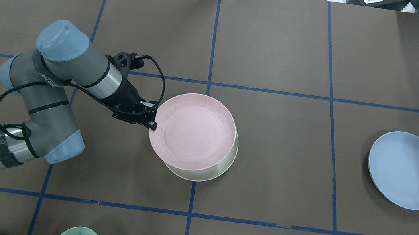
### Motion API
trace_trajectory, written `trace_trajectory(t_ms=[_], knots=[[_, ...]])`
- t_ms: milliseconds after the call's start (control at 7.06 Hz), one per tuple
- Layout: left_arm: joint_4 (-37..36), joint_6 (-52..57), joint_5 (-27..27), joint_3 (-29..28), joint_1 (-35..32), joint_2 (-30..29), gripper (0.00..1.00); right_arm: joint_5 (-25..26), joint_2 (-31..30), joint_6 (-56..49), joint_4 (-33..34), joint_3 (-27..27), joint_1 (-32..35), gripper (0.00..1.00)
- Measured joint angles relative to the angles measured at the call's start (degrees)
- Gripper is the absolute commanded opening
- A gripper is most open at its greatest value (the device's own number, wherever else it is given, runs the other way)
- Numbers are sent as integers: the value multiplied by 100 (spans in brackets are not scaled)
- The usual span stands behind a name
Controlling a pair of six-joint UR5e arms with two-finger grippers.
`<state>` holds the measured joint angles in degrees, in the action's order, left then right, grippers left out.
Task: Stack three plates with pink and blue
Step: 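Carry the pink plate with the left gripper onto the cream plate and release, then draw the left gripper back while the right gripper grasps the blue plate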
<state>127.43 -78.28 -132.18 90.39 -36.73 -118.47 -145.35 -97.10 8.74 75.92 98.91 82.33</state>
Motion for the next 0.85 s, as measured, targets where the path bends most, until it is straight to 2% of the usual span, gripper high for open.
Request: trace_trajectory(t_ms=[142,283,425,567,850], knots=[[102,-17,119,-63,98,-39,0,-25,-12,43,-51,3,-23,100],[172,-23,165,-89,146,-52,27,-36,-19,61,-69,5,-37,100],[207,-27,183,-94,177,-59,67,-39,-24,67,-71,0,-44,100],[330,-40,217,-95,190,-61,87,-41,-26,69,-63,-24,-62,100],[624,-75,298,-11,181,-25,88,-26,-23,77,-68,-49,-279,100]])
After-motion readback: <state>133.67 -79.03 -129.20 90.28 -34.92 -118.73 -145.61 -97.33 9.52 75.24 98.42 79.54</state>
